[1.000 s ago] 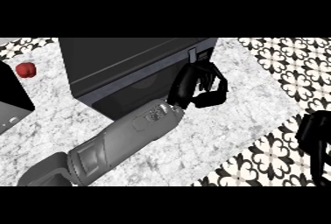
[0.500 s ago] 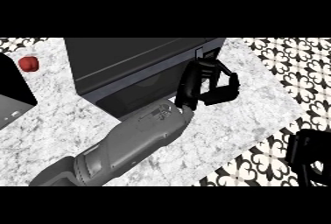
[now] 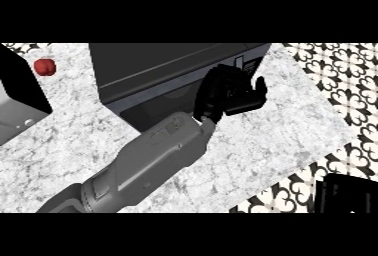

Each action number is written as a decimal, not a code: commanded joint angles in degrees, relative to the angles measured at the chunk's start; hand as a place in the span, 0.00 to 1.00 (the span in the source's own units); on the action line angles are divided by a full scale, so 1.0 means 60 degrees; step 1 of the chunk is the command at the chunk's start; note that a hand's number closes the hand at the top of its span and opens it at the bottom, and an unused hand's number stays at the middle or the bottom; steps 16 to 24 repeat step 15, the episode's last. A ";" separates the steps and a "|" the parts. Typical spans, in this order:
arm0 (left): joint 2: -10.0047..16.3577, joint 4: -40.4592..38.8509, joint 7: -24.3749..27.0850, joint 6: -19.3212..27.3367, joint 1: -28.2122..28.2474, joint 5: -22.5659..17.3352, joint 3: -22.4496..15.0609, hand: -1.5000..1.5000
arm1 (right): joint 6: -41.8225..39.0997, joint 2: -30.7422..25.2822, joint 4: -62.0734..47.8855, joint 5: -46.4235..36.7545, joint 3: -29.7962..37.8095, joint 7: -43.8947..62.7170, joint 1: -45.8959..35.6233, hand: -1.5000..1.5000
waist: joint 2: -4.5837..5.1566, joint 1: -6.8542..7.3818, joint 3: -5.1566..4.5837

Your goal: Pick up the milk, place it into the microwave and close the microwave

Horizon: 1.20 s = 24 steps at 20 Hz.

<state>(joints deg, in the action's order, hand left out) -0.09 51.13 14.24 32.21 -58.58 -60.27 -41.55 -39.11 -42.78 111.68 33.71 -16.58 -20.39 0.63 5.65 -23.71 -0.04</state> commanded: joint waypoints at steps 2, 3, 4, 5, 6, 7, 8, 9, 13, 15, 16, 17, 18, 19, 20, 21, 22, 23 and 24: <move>0.0014 -0.1080 0.0431 -0.0502 0.0931 -0.0747 0.0816 1.00 | 0.0250 0.0245 0.0610 -0.0109 -0.0185 -0.0099 0.0479 1.00 | -0.0007 0.0374 -0.0058; 0.0014 -0.1151 0.0431 -0.0734 0.0978 -0.0813 0.0725 1.00 | 0.0270 0.0332 0.0630 -0.0113 -0.0313 -0.0105 0.0619 1.00 | 0.0036 0.0457 -0.0044; 0.0014 -0.1187 0.0458 -0.0900 0.1050 -0.0950 0.0731 1.00 | 0.0331 0.0346 0.0707 -0.0184 -0.0355 -0.0082 0.0737 1.00 | 0.0014 0.0507 -0.0047; 0.0031 -0.1290 0.0538 -0.1065 0.1056 -0.0916 0.0659 1.00 | 0.0405 0.0369 0.0824 -0.0205 -0.0380 -0.0070 0.0845 1.00 | 0.0016 0.0503 -0.0052; 0.0047 -0.1340 0.0637 -0.1174 0.1118 -0.0967 0.0642 1.00 | 0.0484 0.0456 0.0948 -0.0196 -0.0459 -0.0092 0.1002 1.00 | -0.0002 0.0504 -0.0053; 0.0014 -0.1398 0.0727 -0.1309 0.1160 -0.1010 0.0590 1.00 | 0.0521 0.0471 0.0984 -0.0346 -0.0563 -0.0033 0.1083 1.00 | -0.0008 0.0621 -0.0049; 0.0044 -0.1479 0.0780 -0.1453 0.1249 -0.1051 0.0526 1.00 | 0.0577 0.0488 0.1096 -0.0382 -0.0558 -0.0049 0.1160 1.00 | 0.0000 0.0625 -0.0051; 0.0161 -0.1535 0.0828 -0.1663 0.1311 -0.1091 0.0489 1.00 | 0.0668 0.0505 0.1181 -0.0425 -0.0605 -0.0020 0.1345 1.00 | -0.0047 0.0685 -0.0054; 0.0168 -0.1744 0.1018 -0.2126 0.1442 -0.1295 0.0367 1.00 | 0.1009 0.0704 0.1740 -0.0767 -0.0793 -0.0007 0.1701 1.00 | -0.0134 0.0706 -0.0062; 0.0060 -0.1873 0.1128 -0.2307 0.1413 -0.1316 0.0250 1.00 | 0.1102 0.0756 0.1951 -0.0917 -0.0916 0.0057 0.1762 1.00 | -0.0094 0.0769 -0.0062; 0.0060 -0.1873 0.1128 -0.2307 0.1413 -0.1316 0.0250 1.00 | 0.1102 0.0756 0.1951 -0.0917 -0.0916 0.0057 0.1762 1.00 | -0.0094 0.0769 -0.0062; 0.0060 -0.1873 0.1128 -0.2307 0.1413 -0.1316 0.0250 1.00 | 0.1102 0.0756 0.1951 -0.0917 -0.0916 0.0057 0.1762 1.00 | -0.0094 0.0769 -0.0062; 0.0060 -0.1873 0.1128 -0.2307 0.1413 -0.1316 0.0250 1.00 | 0.1102 0.0756 0.1951 -0.0917 -0.0916 0.0057 0.1762 1.00 | -0.0094 0.0769 -0.0062; 0.0060 -0.1873 0.1128 -0.2307 0.1413 -0.1316 0.0250 1.00 | 0.1102 0.0756 0.1951 -0.0917 -0.0916 0.0057 0.1762 1.00 | -0.0094 0.0769 -0.0062; 0.0060 -0.1873 0.1128 -0.2307 0.1413 -0.1316 0.0250 1.00 | 0.1102 0.0756 0.1951 -0.0917 -0.0916 0.0057 0.1762 1.00 | -0.0094 0.0769 -0.0062; 0.0060 -0.1873 0.1128 -0.2307 0.1413 -0.1316 0.0250 1.00 | 0.1102 0.0756 0.1951 -0.0917 -0.0916 0.0057 0.1762 1.00 | -0.0094 0.0769 -0.0062; 0.0060 -0.1873 0.1128 -0.2307 0.1413 -0.1316 0.0250 1.00 | 0.1102 0.0756 0.1951 -0.0917 -0.0916 0.0057 0.1762 1.00 | -0.0094 0.0769 -0.0062; 0.0060 -0.1873 0.1128 -0.2307 0.1413 -0.1316 0.0250 1.00 | 0.1102 0.0756 0.1951 -0.0917 -0.0916 0.0057 0.1762 1.00 | -0.0094 0.0769 -0.0062; 0.0060 -0.1873 0.1128 -0.2307 0.1413 -0.1316 0.0250 1.00 | 0.1102 0.0756 0.1951 -0.0917 -0.0916 0.0057 0.1762 1.00 | -0.0094 0.0769 -0.0062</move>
